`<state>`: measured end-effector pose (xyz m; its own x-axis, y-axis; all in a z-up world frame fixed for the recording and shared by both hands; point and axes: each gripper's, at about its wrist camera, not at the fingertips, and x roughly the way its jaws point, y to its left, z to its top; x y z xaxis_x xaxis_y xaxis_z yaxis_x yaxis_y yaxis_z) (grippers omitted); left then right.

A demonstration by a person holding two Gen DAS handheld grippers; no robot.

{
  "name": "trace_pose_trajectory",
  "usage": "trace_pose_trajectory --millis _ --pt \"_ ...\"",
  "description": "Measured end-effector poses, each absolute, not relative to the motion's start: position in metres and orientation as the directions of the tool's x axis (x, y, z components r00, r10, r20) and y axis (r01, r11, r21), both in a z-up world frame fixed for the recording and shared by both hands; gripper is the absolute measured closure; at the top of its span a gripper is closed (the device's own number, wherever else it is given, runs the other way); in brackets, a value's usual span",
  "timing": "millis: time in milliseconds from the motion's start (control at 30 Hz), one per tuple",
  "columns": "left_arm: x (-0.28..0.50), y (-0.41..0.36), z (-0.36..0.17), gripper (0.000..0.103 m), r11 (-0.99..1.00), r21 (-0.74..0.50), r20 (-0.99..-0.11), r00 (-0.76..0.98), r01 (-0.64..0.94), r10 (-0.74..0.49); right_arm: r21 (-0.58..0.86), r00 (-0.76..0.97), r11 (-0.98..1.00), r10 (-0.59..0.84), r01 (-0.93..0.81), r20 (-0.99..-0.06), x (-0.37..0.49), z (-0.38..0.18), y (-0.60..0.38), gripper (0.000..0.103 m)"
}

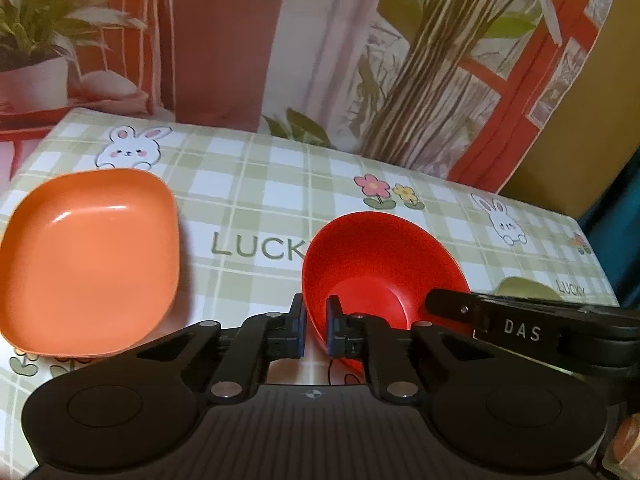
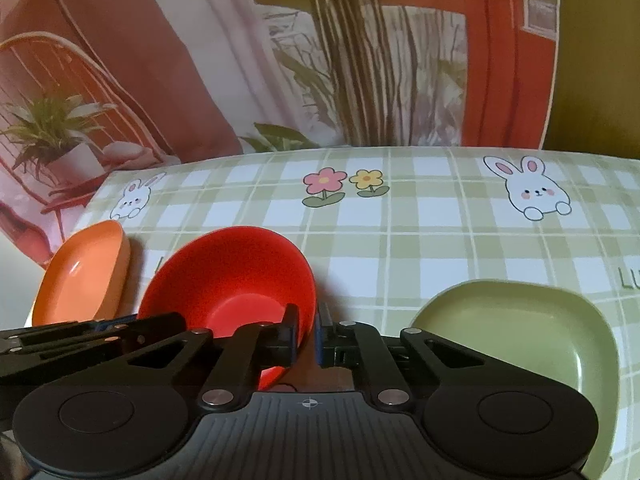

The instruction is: Organize plates and bowls

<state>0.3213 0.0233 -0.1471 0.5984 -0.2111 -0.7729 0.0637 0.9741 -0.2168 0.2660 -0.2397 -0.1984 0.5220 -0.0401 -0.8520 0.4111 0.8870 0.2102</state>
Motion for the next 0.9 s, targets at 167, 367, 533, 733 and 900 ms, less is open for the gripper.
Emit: trace_pose_trajectory --millis 167,367,533,733,900 --pt "0.312 0.032 -0.134 0.093 0.973 -0.224 -0.776 0.594 0.049 -0.209 0.246 0.535 0.875 -0.018 0.418 -0.844 0.262 -0.188 -0.235 0.096" --pt "0.288 0.046 -0.110 0.093 0.983 -0.179 -0.759 0.631 0.036 -0.161 0.276 0.563 0.874 0.003 0.401 -0.827 0.256 -0.170 -0.217 0.096" --pt "0.267 0.061 -0.092 0.093 0.988 -0.152 -0.748 0.653 0.008 -0.120 0.295 0.591 0.881 0.021 0.371 -0.807 0.251 -0.154 -0.194 0.096" --pt "0.242 0.078 -0.077 0.093 0.992 -0.120 -0.743 0.666 -0.028 -0.071 0.305 0.622 0.895 0.039 0.327 -0.782 0.242 -0.136 -0.163 0.096" --pt "0.221 0.093 -0.071 0.093 0.991 -0.121 -0.743 0.667 -0.057 -0.052 0.326 0.639 0.898 0.067 0.296 -0.766 0.233 -0.127 -0.140 0.096"
